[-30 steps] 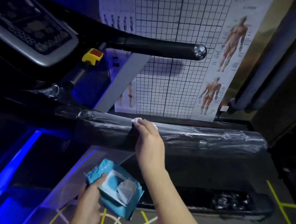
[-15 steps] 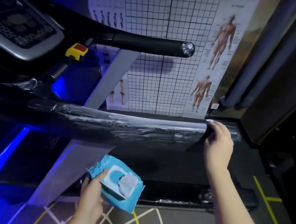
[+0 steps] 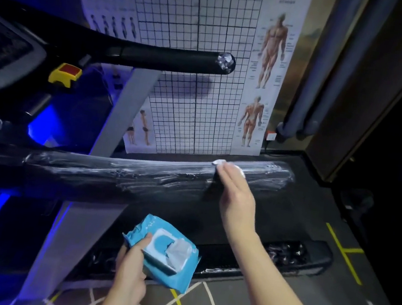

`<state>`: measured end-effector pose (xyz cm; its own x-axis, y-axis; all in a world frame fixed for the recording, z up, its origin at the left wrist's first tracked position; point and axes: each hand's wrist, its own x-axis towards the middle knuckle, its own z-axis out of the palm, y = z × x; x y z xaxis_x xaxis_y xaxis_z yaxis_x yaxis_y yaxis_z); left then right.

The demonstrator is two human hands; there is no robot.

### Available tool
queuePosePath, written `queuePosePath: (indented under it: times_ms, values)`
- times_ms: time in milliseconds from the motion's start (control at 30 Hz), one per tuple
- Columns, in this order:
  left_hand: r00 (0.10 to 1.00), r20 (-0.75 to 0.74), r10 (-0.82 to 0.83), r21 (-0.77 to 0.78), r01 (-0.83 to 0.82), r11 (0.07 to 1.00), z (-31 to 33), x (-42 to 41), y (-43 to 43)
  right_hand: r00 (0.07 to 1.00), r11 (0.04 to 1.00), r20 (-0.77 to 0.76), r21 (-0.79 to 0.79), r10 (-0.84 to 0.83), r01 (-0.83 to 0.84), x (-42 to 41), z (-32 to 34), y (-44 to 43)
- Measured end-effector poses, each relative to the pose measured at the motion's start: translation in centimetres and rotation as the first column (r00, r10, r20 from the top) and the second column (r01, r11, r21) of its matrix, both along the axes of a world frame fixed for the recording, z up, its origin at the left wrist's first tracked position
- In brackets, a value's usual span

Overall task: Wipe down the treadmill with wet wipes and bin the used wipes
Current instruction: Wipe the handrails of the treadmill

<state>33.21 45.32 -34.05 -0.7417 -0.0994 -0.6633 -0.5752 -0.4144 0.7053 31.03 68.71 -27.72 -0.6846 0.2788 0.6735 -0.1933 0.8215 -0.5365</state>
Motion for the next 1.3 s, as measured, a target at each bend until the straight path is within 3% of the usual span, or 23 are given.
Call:
queuePosePath:
  times_ms: [167,300,433,567,667,833,900,1067,1133,1233,1300]
  values:
    - [1.0,0.006,-0.004,-0.011,0.004,1.0,-0.3,-0.2,0.3,0.958,0.956,0.106,-0.105,-0.265,0.275,2.0,1.0,8.9]
    - [0.997,0.026,-0.068,-0.072,0.07,0.995,-0.4,0.0,0.8,0.884,0.791,0.154,-0.398,-0.441,0.465,3.6,2.1,12.2]
    - [0.997,0.013,-0.07,-0.068,0.071,0.995,-0.3,-0.1,1.5,0.922,0.878,-0.04,-0.325,-0.385,0.352,4.2,1.8,8.0]
    - [0.999,0.013,-0.052,-0.037,0.053,0.998,-1.3,0.1,1.8,0.973,0.989,-0.189,-0.097,-0.129,0.113,3.4,1.2,1.7]
    - [1.0,-0.019,0.005,-0.007,-0.006,1.0,-1.9,0.3,1.5,0.986,0.997,-0.159,0.062,0.051,-0.042,1.6,0.6,-0.6]
    - [0.995,-0.009,0.096,0.015,-0.096,0.995,-2.8,0.6,0.2,0.993,0.961,-0.065,0.264,0.099,-0.079,0.3,-1.3,1.2]
    - [0.995,0.004,0.102,0.034,-0.102,0.994,-3.1,0.4,-0.5,0.994,0.975,-0.107,0.224,0.01,0.015,0.9,-1.8,3.0]
    - [0.992,-0.008,0.127,0.06,-0.126,0.99,-3.6,0.4,-1.4,0.941,0.933,-0.097,-0.2,-0.324,0.301,2.3,-1.9,3.9]
    - [0.991,-0.005,0.131,0.051,-0.131,0.99,-3.6,0.5,-1.7,0.953,0.946,-0.121,-0.207,-0.277,0.249,2.4,-1.0,1.9]
    - [0.994,0.004,0.111,0.051,-0.111,0.992,-3.5,0.5,-2.2,0.987,0.997,-0.157,-0.078,-0.037,0.025,1.9,0.3,-3.0]
    - [0.995,0.016,0.094,0.052,-0.095,0.994,-3.4,0.3,-2.7,0.991,0.999,-0.128,-0.005,0.039,-0.04,1.1,0.4,-5.4]
